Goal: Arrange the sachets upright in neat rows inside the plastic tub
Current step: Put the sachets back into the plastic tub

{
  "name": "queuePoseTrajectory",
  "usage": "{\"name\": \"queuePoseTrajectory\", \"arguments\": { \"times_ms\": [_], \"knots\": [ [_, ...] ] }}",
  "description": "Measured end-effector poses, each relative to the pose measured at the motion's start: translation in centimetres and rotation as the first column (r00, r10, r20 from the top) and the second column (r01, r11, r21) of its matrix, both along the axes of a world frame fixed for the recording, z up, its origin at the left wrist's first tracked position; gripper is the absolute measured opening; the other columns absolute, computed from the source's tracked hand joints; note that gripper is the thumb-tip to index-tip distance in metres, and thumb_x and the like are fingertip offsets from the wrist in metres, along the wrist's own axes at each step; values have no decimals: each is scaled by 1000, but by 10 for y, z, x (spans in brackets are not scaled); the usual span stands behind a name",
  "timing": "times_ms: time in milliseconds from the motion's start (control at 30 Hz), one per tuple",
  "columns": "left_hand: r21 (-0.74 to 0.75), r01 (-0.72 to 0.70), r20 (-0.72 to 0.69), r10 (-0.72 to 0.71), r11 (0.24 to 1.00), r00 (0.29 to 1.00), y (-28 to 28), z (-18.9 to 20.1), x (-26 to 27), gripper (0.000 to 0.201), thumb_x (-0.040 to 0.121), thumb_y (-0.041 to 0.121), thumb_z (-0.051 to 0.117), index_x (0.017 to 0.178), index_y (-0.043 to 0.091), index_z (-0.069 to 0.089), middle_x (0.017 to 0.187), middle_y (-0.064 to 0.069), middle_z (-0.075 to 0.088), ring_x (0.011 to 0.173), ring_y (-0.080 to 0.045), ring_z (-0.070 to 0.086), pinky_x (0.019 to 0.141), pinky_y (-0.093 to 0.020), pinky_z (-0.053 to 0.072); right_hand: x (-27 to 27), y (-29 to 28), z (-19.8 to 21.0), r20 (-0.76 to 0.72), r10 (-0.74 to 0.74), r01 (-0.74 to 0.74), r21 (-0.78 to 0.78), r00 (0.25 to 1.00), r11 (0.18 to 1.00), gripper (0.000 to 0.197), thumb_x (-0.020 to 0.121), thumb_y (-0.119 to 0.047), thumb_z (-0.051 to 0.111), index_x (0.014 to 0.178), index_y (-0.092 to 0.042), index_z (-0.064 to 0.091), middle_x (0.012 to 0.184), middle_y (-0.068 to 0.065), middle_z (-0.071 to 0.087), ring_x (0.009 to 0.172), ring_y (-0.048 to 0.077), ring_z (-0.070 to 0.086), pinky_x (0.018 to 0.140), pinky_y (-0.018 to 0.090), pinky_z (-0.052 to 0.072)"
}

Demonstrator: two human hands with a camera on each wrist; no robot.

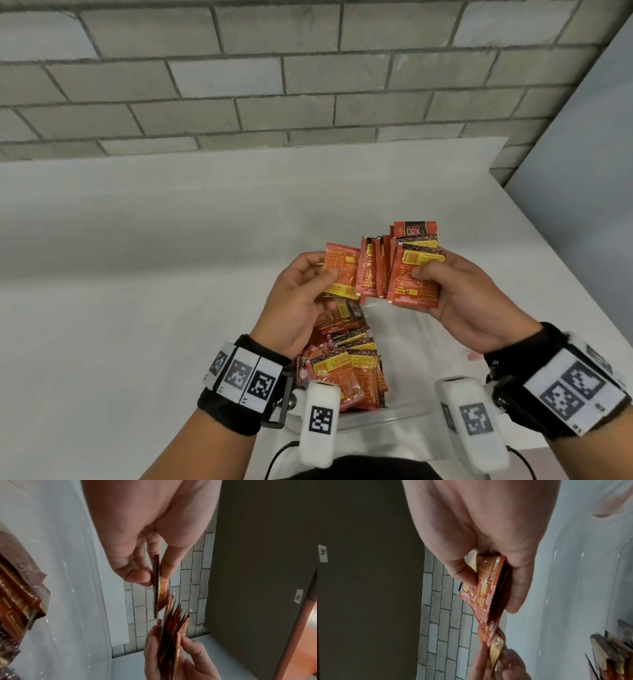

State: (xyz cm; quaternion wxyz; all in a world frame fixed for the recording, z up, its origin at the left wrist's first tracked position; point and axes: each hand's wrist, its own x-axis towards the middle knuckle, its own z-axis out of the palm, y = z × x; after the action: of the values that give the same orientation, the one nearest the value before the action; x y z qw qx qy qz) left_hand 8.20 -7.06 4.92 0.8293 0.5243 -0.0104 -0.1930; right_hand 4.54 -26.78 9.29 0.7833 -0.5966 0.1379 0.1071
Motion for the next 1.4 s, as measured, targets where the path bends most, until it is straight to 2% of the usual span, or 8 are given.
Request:
{"name": "queuePoseTrajectory", "arguments": {
  "times_ms": [467,567,667,800,933,1033,1133,1400],
  "knots": [
    [-131,90,-9,-91,987,996,-9,8,0,53,78,50,68,112,9,63,110,-12,64,100,-24,60,82,-36,55,1,17,6,69,100,-97,-54,993,994,35,91,7,42,113,-14,59,102,5,72,91,17,67,85,32,54],
    [-217,199,-31,-211,956,977,-18,15,-2,72,73,28,78,133,2,49,125,-23,57,110,-32,59,90,-41,52,0,29,7,94,244,-223,-191,965,956,39,91,6,44,120,-16,56,112,8,68,99,18,65,89,32,51],
    [-201,176,-119,-203,964,972,-26,15,0,72,71,6,66,138,0,41,117,-23,59,101,-32,61,81,-39,55,0,35,7,101,392,-294,-499,914,815,36,92,-4,49,114,-33,52,123,0,56,111,12,55,96,32,48],
    [-195,189,-154,-220,962,963,-27,12,1,46,72,7,56,118,1,58,102,-20,64,87,-29,65,74,-37,55,2,26,6,-45,461,-241,-894,886,377,65,88,-42,57,143,-43,21,155,-17,5,143,10,6,117,42,13],
    [-218,175,-224,-223,960,949,-27,8,1,30,67,8,57,95,1,63,83,-17,62,70,-26,64,64,-33,53,-6,28,16,202,518,-20,-920,831,391,105,73,-59,69,142,-48,-10,152,-25,-15,137,-7,-13,114,33,3],
    [-187,161,-263,-208,969,942,-30,7,1,23,65,8,61,87,4,59,77,-16,53,68,-26,58,63,-34,48,-7,32,18,100,704,-62,-978,703,201,125,56,-72,69,136,-54,-25,149,-27,-22,139,-2,-22,111,29,-5],
    [-245,218,-221,-273,945,936,-30,9,0,22,65,12,67,85,6,62,77,-14,55,73,-24,58,67,-34,47,-5,34,10,38,740,7,-999,671,45,129,61,-62,74,142,-43,-24,151,-12,6,140,7,1,112,31,3],
    [-428,347,-101,-426,834,899,-15,4,-1,43,60,26,89,96,7,74,93,-12,69,89,-23,68,81,-35,55,-6,31,11,162,654,17,-975,739,222,100,63,-73,60,144,-25,25,132,-9,34,118,-3,24,101,20,12]
  ]
}}
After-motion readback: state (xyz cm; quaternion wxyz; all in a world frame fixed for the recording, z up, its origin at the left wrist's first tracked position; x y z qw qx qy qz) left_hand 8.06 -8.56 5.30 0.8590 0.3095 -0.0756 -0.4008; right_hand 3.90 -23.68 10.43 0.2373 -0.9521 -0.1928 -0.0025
